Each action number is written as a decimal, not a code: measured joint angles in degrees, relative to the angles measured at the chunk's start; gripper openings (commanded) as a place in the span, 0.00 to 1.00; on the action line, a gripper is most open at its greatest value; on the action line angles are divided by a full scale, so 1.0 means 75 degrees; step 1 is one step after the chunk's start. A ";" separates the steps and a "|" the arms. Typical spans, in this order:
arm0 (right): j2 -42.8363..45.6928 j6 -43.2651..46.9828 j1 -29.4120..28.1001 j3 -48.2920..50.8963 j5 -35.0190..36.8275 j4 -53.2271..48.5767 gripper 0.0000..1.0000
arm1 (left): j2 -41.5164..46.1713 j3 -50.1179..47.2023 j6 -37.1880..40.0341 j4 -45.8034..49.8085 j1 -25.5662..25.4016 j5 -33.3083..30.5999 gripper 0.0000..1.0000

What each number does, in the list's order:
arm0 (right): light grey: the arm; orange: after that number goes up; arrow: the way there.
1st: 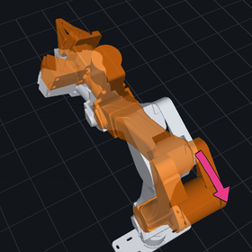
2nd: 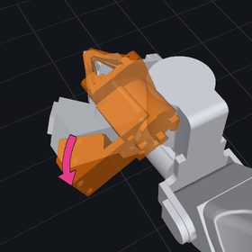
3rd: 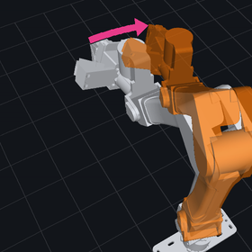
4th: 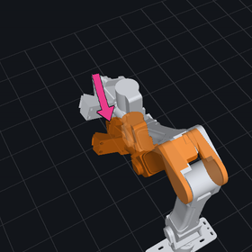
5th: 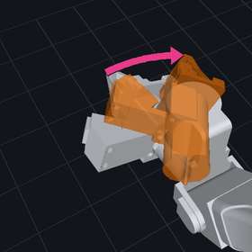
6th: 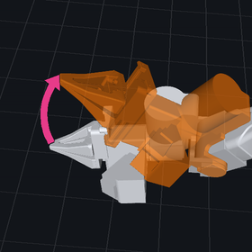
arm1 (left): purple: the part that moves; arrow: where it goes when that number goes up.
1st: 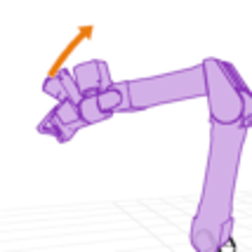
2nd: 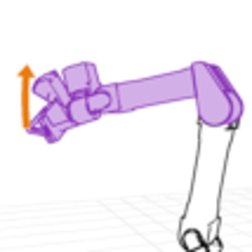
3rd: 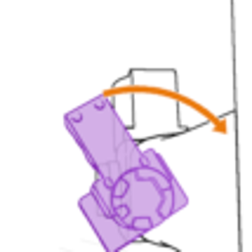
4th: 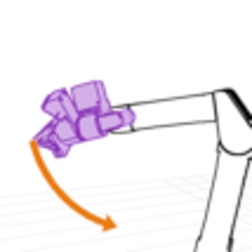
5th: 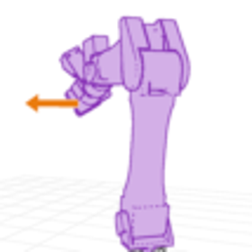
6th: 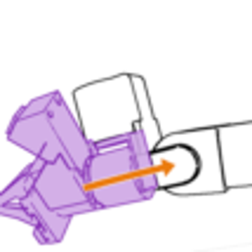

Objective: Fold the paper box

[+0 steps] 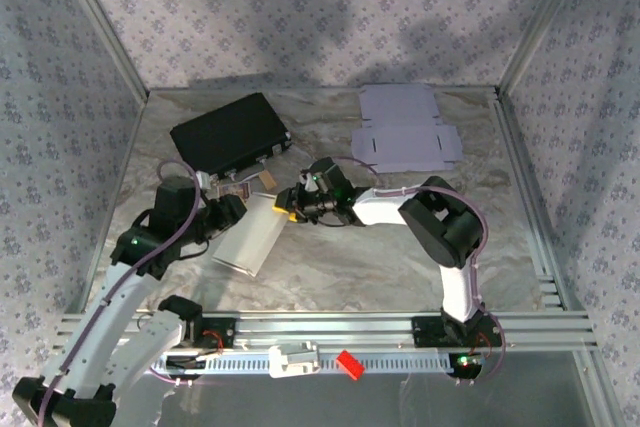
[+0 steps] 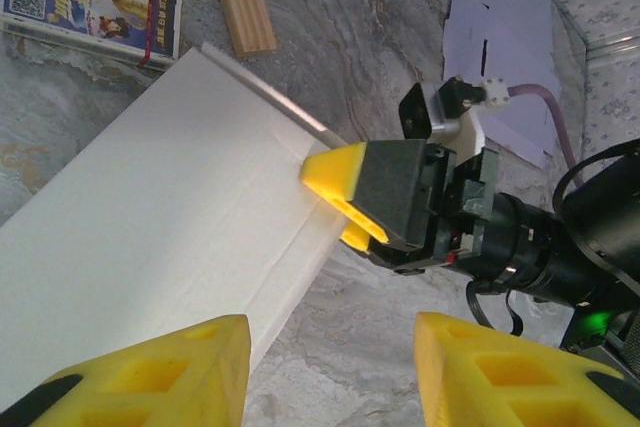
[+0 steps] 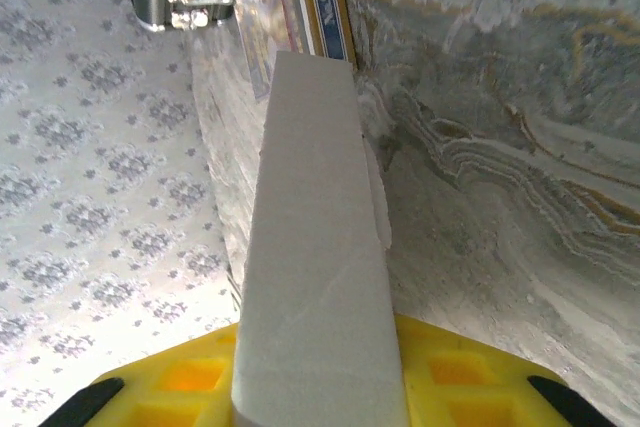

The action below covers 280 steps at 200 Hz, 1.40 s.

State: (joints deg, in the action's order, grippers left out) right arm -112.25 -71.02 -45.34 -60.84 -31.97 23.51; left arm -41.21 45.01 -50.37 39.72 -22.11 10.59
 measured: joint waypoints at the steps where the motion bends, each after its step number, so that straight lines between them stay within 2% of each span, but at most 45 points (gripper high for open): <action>1: -0.0009 0.0009 -0.0006 -0.0009 -0.0003 -0.0015 0.36 | 0.0012 -0.0003 0.0000 0.0006 0.0000 -0.0003 0.47; 52: -0.0321 0.0653 -0.0050 -0.0329 0.0032 -0.1361 0.69 | 0.0140 -0.0003 0.0044 0.0108 0.0000 -0.0134 0.47; 75: -0.0248 0.0941 -0.0006 -0.0740 0.0323 -0.2352 0.78 | 0.0140 -0.0003 0.0061 0.0105 0.0000 -0.0137 0.47; 94: -0.0073 0.1253 0.0044 -0.1029 0.0729 -0.3596 0.80 | 0.0137 -0.0003 0.0061 0.0102 0.0000 -0.0134 0.47; 126: 0.0662 0.1693 0.0446 -0.1070 0.1708 -0.5729 0.78 | -0.0061 -0.0003 0.0102 -0.0038 0.0000 -0.0070 0.46; 146: 0.1684 0.2022 0.1093 -0.0804 0.2253 -0.6636 0.74 | -0.0431 -0.0003 0.0178 -0.0335 -0.0003 0.0152 0.45; 168: 0.3022 0.2422 0.2509 -0.0746 0.2699 -0.7312 0.70 | -0.1105 0.0009 0.0271 -0.0761 -0.0076 0.0431 0.45; 188: 0.3570 0.2597 0.4051 -0.0924 0.2906 -0.7580 0.69 | -0.2005 0.0146 0.0385 -0.1105 -0.0318 0.0635 0.44; 208: 0.3334 0.2518 0.5403 -0.0979 0.2809 -0.7414 0.68 | -0.2906 0.0428 0.0434 -0.1536 -0.0662 0.0746 0.44; 226: 0.2801 0.2218 0.6120 -0.0982 0.2617 -0.7093 0.64 | -0.3646 0.0807 0.0434 -0.1923 -0.0950 0.0813 0.44; 251: 0.1906 0.2014 0.6493 -0.1518 0.2629 -0.6916 0.58 | -0.4870 0.1641 0.0437 -0.2398 -0.1247 0.0854 0.42; 266: 0.1064 0.1897 0.6551 -0.2471 0.2500 -0.6875 0.46 | -0.5587 0.2194 0.0434 -0.2643 -0.1335 0.0903 0.41; 280: 0.0029 0.1810 0.6545 -0.3628 0.2288 -0.6802 0.46 | -0.6137 0.2605 0.0434 -0.2827 -0.1367 0.0935 0.41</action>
State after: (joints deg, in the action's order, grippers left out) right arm -112.03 -57.45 3.75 -88.05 -14.81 -27.51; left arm -87.24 64.55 -47.11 18.52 -32.36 17.61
